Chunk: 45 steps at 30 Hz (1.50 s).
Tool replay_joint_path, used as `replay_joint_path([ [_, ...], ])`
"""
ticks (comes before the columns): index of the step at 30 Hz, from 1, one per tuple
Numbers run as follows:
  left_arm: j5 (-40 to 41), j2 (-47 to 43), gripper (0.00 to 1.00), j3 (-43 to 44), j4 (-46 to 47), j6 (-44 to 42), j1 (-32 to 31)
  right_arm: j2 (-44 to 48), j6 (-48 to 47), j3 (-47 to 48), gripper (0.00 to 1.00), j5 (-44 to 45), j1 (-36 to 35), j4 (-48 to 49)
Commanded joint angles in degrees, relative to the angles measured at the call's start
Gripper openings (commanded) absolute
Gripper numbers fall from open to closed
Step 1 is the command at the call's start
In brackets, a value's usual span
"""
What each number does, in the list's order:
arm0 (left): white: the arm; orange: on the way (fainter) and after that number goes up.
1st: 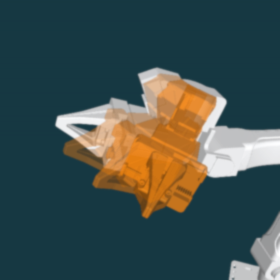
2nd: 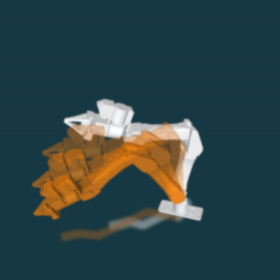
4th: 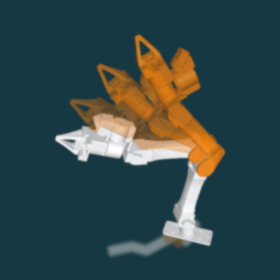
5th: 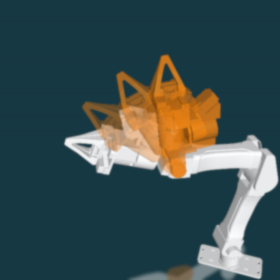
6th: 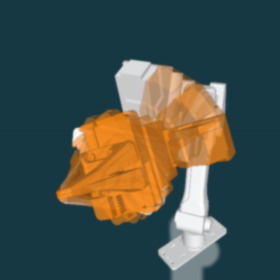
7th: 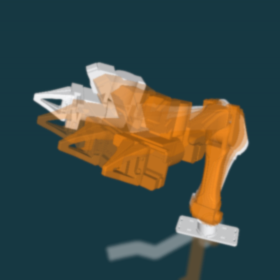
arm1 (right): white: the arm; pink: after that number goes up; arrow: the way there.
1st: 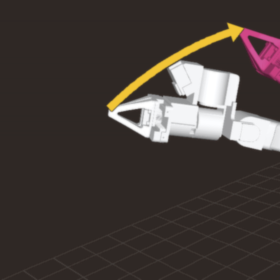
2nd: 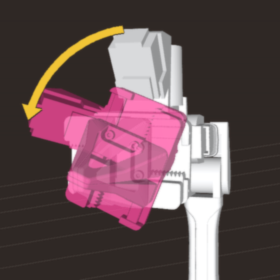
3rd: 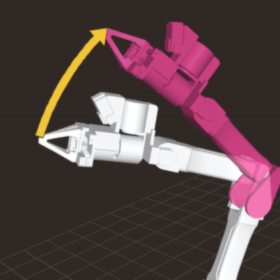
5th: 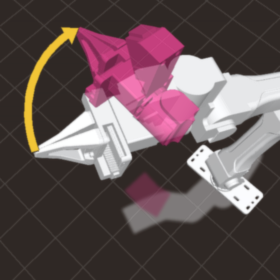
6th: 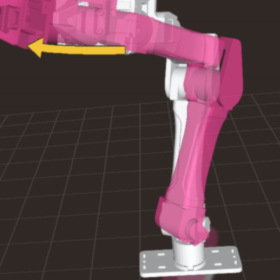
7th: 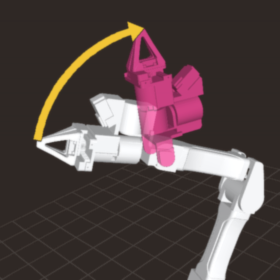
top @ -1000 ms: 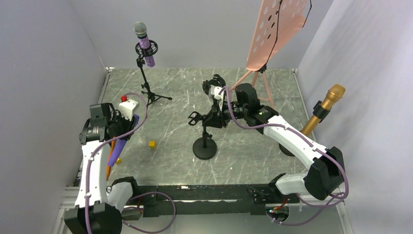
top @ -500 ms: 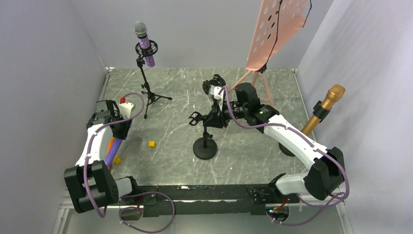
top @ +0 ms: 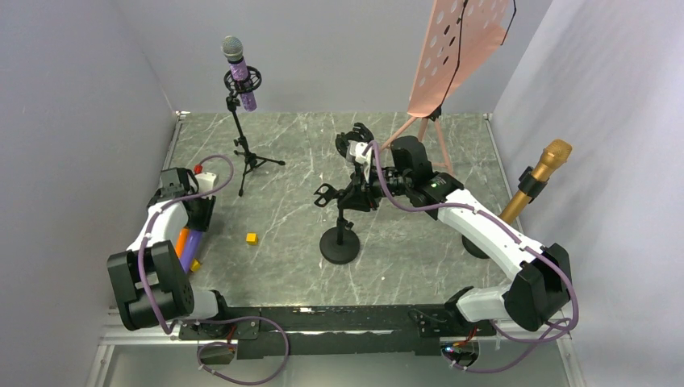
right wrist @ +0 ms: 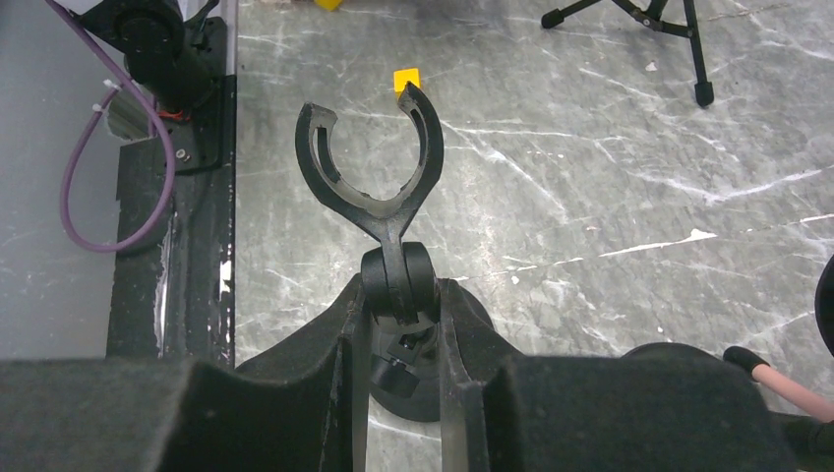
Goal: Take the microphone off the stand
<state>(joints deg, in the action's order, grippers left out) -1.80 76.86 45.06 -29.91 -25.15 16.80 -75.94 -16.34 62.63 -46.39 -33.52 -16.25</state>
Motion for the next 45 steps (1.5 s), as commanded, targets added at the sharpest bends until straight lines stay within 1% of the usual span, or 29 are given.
replay_joint_path([
  [1,0.19,-0.8,0.45,0.84,0.95,1.96,0.25,2.26,0.78,1.51,0.0,-0.39,0.48,1.64],
  [3,0.28,-1.83,0.51,0.65,0.87,2.02,0.25,2.29,0.78,1.27,0.0,-0.37,0.55,1.79],
  [7,-2.19,-4.0,0.58,1.0,-0.77,2.54,0.25,2.72,1.14,0.45,0.0,-0.52,0.64,2.36],
  [11,-5.85,-6.86,0.6,2.1,-3.33,2.28,0.25,2.69,0.37,0.59,0.0,-0.69,0.69,1.75],
  [14,-7.52,-10.78,0.61,4.15,-6.89,1.78,0.25,2.56,-0.98,1.29,0.0,-0.8,0.69,0.67],
  [16,-9.13,-13.59,0.61,7.46,-11.79,1.84,0.21,2.64,-1.88,1.48,0.0,-0.97,0.65,0.09],
  [18,-12.52,-15.85,0.61,11.87,-18.01,1.15,0.17,2.72,-2.62,1.36,0.0,-1.34,0.65,-0.33],
  [19,-15.02,-17.0,0.62,13.89,-20.61,0.1,0.17,2.73,-2.86,1.27,0.0,-1.54,0.65,-0.48],
  [21,-23.31,-20.13,0.63,17.21,-25.13,-4.55,0.21,2.75,-3.04,1.18,0.0,-1.92,0.7,-0.67],
  [23,-35.72,-23.05,0.65,19.71,-30.38,-11.65,0.17,2.73,-3.32,1.17,0.0,-2.19,0.67,-1.05],
  [25,-49.52,-25.61,0.7,21.89,-35.73,-21.3,-0.01,2.84,-4.09,1.33,0.0,-2.59,0.69,-1.97],
  [26,-55.0,-26.39,0.72,22.71,-37.36,-24.65,-0.63,2.8,-4.5,1.37,0.0,-2.69,0.67,-2.48],
  [27,-59.98,-26.78,0.75,23.24,-37.48,-25.94,-1.65,2.89,-4.92,1.45,0.03,-2.78,0.63,-2.92],
  [29,-62.84,-27.02,0.78,23.08,-32.58,-22.11,-5.58,2.96,-6.01,1.77,0.1,-3.15,0.65,-4.2],
  [30,-62.54,-27.03,0.78,22.75,-29.22,-19.41,-8.35,2.99,-6.47,1.98,0.16,-3.25,0.68,-4.72],
  [32,-60.31,-26.79,0.79,21.79,-23.53,-15.59,-15.22,3.27,-6.81,2.3,0.32,-2.93,0.66,-5.37],
  [34,-58.17,-26.11,0.79,21.08,-18.53,-11.89,-21.8,3.7,-7.22,3.03,0.42,-2.43,0.65,-6.38],
  [37,-58.85,-23.15,0.8,21.31,-13.48,-7.25,-25.48,4.52,-8.51,5.13,0.56,-2.12,0.65,-9.71],
  [40,-57.69,-20.27,0.81,23.69,-14.81,-9.98,-28.92,5.65,-9.2,7.17,0.69,-0.98,0.65,-13.55],
  [42,-56.07,-18.94,0.81,25.19,-15.74,-12.19,-31.68,6.99,-9.17,7.94,0.72,0.78,0.65,-15.65],
  [45,-54.47,-17.0,0.82,26.4,-15.46,-13.82,-35.94,8.94,-8.39,7.66,0.75,2.84,0.69,-18.56],
])
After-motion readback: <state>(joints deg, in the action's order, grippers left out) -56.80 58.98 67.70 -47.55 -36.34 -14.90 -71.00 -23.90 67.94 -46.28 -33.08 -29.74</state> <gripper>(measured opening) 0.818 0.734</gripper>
